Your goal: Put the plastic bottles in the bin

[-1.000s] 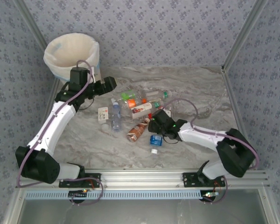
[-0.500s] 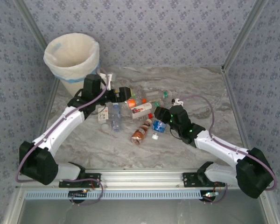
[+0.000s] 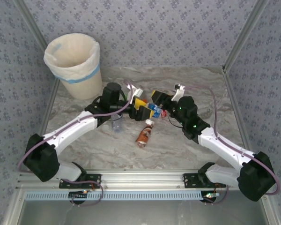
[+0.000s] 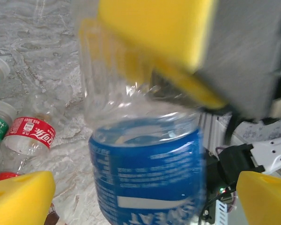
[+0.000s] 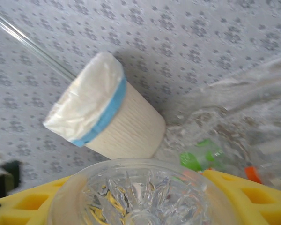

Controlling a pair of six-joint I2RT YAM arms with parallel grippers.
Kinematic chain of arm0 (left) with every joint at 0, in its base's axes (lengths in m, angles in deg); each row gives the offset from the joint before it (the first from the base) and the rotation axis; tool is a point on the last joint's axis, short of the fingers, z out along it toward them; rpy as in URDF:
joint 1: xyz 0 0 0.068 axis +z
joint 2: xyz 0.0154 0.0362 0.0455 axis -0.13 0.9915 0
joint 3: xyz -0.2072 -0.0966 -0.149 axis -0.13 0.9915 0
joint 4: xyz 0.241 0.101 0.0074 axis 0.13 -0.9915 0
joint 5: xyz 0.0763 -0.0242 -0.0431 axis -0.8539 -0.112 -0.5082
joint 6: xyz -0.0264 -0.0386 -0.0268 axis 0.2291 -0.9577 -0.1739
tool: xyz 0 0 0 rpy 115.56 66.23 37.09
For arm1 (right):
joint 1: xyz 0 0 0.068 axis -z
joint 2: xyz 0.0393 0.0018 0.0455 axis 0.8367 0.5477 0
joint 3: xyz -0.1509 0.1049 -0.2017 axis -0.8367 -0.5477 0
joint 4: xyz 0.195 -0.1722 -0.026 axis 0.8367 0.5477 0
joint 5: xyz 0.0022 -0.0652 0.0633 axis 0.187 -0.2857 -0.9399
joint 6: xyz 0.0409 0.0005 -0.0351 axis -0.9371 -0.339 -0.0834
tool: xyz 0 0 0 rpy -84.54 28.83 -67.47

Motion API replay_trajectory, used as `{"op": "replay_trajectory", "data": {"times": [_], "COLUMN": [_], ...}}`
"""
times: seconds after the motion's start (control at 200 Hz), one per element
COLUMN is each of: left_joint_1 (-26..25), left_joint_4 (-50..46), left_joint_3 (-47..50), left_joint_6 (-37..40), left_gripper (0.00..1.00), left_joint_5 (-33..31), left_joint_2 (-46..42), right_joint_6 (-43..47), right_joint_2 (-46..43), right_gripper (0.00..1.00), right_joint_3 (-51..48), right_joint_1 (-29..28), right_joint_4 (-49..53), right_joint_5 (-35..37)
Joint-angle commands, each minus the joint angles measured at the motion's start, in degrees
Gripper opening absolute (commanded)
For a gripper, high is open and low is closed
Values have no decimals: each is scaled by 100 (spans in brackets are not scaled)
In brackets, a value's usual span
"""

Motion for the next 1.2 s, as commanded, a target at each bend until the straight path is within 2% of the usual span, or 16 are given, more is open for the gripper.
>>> {"op": "replay_trajectory", "data": {"times": [0.0,0.205,0.395,0.45,0.58,0.635,0.735,0.934,1.084,1.194], "left_joint_1": [-27,-200,-207,-205,-208,-204,-207,-205,-132,35], "left_joint_4": [251,500,670,636,543,537,487,211,22,-296], "left_joint_3": [-113,-213,-331,-389,-502,-510,-510,-506,-490,-536], "left_joint_6": [388,585,521,495,436,408,426,516,556,611], "left_gripper": [99,99,92,87,68,65,60,50,47,45], "left_joint_5": [-310,134,370,374,371,344,201,-359,-871,-1266], "left_joint_2": [114,224,370,439,500,481,431,394,319,191], "right_joint_6": [-171,-168,-321,-300,-291,-269,-147,209,375,528], "right_joint_2": [51,138,226,248,275,250,179,70,-300,-635], "right_gripper": [50,50,51,51,52,54,60,80,91,98], "right_joint_3": [287,406,422,465,486,470,486,771,720,757], "right_joint_1": [49,40,31,18,13,22,53,144,204,311], "right_joint_4": [-323,-334,-505,-462,-357,-304,-129,795,1302,2079], "right_joint_5": [-262,-425,-567,-591,-645,-645,-683,-1027,-586,62]}}
